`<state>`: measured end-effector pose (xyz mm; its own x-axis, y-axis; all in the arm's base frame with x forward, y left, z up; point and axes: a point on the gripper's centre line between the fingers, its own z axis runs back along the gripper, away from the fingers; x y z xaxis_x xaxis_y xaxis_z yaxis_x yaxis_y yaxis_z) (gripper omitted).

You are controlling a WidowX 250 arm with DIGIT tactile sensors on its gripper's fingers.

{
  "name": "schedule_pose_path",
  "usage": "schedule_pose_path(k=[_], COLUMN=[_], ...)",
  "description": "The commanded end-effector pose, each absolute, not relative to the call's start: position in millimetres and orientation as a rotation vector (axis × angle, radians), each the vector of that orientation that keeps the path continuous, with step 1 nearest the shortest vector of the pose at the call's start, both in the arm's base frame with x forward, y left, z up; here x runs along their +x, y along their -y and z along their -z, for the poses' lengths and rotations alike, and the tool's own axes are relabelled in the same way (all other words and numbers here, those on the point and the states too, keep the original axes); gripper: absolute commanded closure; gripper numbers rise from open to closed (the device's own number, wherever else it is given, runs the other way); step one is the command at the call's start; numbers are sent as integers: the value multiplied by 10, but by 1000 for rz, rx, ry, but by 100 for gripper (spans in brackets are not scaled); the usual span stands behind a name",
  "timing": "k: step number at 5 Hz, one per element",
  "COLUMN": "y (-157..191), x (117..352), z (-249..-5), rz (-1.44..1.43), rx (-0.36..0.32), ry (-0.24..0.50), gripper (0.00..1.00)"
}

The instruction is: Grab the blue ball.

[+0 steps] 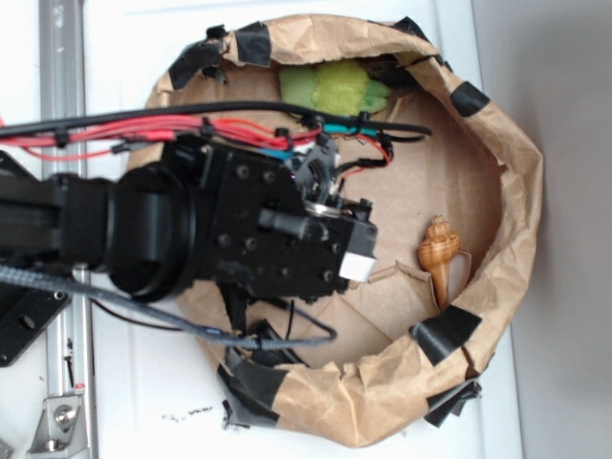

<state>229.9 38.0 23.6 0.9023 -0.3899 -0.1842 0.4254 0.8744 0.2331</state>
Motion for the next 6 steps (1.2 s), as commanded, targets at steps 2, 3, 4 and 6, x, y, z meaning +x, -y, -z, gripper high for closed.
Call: schedule_pose_path(k=[2,3,4,6], y=[-639,-707,-719,-610], x=[2257,2263,2313,2365], z=[-684,-921,-1145,-1216], rz=[288,257,234,256], rx=[155,107,104,50], ry=[-46,-2,47,71], gripper=[100,100,100,100])
